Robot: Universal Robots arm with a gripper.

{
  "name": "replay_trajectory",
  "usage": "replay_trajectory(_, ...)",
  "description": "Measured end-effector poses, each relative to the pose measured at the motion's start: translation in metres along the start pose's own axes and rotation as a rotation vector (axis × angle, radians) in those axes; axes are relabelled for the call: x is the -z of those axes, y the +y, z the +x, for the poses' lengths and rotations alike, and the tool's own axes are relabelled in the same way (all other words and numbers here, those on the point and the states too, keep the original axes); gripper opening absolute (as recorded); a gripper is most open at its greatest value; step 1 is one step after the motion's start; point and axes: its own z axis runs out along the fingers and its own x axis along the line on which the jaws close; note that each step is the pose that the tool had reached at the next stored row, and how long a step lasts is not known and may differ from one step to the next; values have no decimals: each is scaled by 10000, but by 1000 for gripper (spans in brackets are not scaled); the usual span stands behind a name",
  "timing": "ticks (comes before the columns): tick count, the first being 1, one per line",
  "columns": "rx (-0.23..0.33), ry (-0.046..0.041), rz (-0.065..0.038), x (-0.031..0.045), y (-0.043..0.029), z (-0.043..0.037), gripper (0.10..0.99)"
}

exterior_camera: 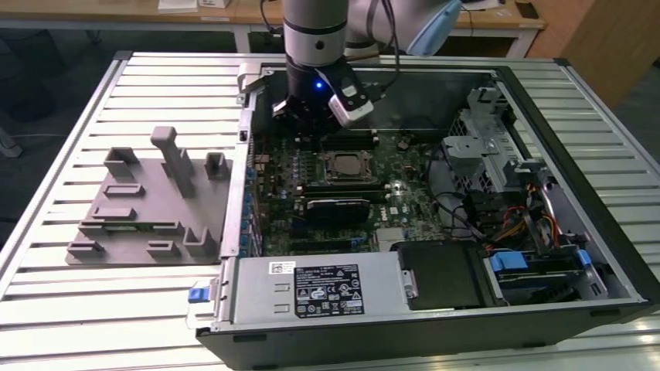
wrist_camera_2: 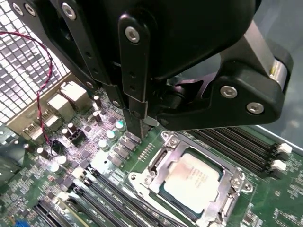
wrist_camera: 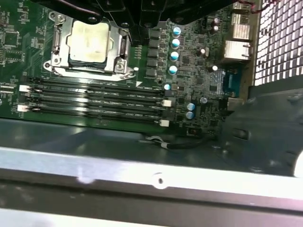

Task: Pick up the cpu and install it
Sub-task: 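Install the first cpu locking lever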

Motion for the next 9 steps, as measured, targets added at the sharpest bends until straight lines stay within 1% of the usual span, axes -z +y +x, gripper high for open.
replay_trajectory(3, 1, 0, -10, 1, 4, 43, 106)
replay_trajectory(4, 0, -5, -59, 1, 5, 53, 106)
replay_trajectory(6, 0, -18, -197, 1, 6, 66, 106)
replay_trajectory(7, -1, -21, -239, 2, 6, 68, 106)
replay_trajectory(9, -3, -25, -291, 14, 7, 72, 106)
